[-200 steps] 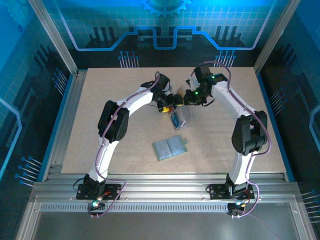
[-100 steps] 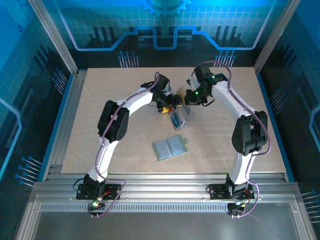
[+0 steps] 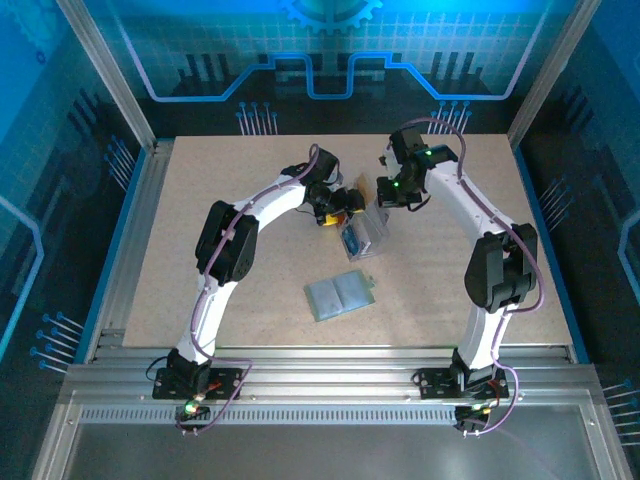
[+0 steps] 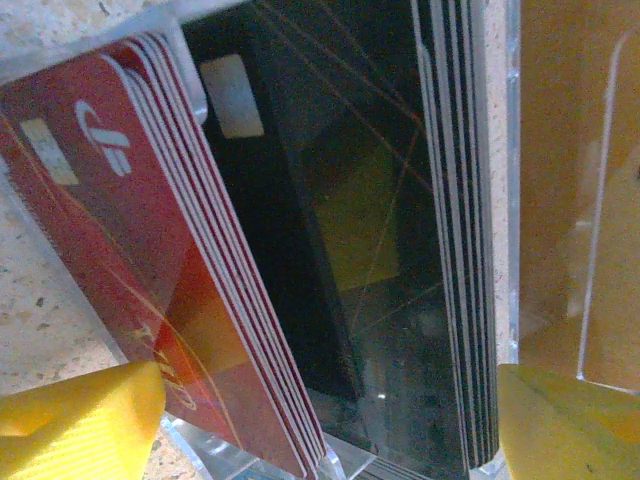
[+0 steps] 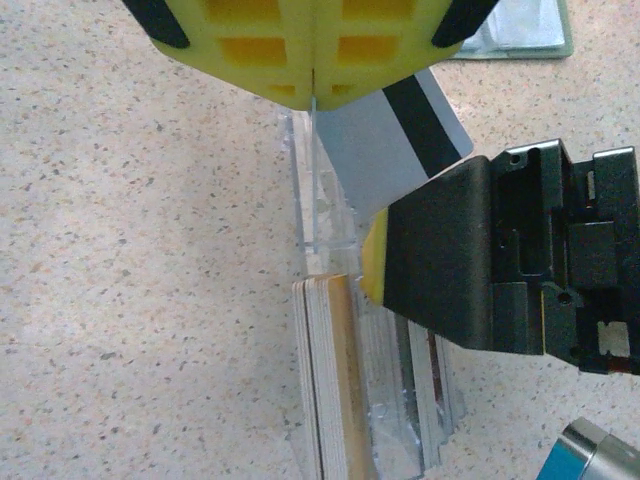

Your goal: Put the credit cards into the card holder

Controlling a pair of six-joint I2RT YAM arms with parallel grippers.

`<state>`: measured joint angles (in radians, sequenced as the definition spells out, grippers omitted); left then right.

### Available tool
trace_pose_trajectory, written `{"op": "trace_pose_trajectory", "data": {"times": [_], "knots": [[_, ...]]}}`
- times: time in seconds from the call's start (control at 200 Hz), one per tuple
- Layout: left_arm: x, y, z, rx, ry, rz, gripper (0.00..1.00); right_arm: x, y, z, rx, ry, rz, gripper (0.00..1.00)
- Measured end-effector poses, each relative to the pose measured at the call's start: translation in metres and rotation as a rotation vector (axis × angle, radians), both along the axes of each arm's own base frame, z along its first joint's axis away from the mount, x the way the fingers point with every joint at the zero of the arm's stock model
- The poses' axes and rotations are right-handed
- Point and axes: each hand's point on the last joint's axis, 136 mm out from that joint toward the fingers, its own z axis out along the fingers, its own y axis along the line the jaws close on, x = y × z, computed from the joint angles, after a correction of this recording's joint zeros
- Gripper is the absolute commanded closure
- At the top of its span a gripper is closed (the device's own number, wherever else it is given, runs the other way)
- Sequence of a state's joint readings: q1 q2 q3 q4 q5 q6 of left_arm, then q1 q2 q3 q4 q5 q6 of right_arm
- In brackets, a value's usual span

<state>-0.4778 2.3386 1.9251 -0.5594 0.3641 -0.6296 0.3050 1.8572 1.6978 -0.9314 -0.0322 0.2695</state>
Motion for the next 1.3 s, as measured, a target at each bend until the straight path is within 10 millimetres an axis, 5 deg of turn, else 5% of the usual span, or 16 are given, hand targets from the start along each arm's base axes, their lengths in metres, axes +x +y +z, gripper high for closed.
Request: {"op": "trace_pose_trajectory", "data": {"times": [0.305, 0.53, 0.785, 0.906, 1.061, 1.301], "knots": [[-0.002, 0.004, 0.004, 0.005, 0.010, 0.004, 0.14, 0.001, -0.010, 0.016, -0.043, -0.056, -0.023, 1.00], [0.005, 0.016, 0.034, -0.030, -0.017, 0.023, 0.14, -0.005, -0.011, 0.051, -0.028, -0.141, -0.025, 1.00], [0.010, 0.037, 0.058, -0.045, -0.040, 0.060, 0.14, -0.022, -0.011, 0.059, -0.022, -0.160, -0.017, 1.00], [-0.011, 0.052, 0.071, -0.041, -0.043, 0.066, 0.14, -0.036, -0.008, 0.065, 0.009, -0.184, -0.005, 1.00], [-0.065, 0.075, 0.079, -0.016, -0.037, 0.059, 0.16, -0.070, 0.004, 0.071, 0.077, -0.223, 0.033, 1.00], [-0.160, 0.097, 0.053, 0.082, 0.000, 0.011, 0.22, -0.116, 0.023, 0.061, 0.192, -0.268, 0.090, 1.00]]}}
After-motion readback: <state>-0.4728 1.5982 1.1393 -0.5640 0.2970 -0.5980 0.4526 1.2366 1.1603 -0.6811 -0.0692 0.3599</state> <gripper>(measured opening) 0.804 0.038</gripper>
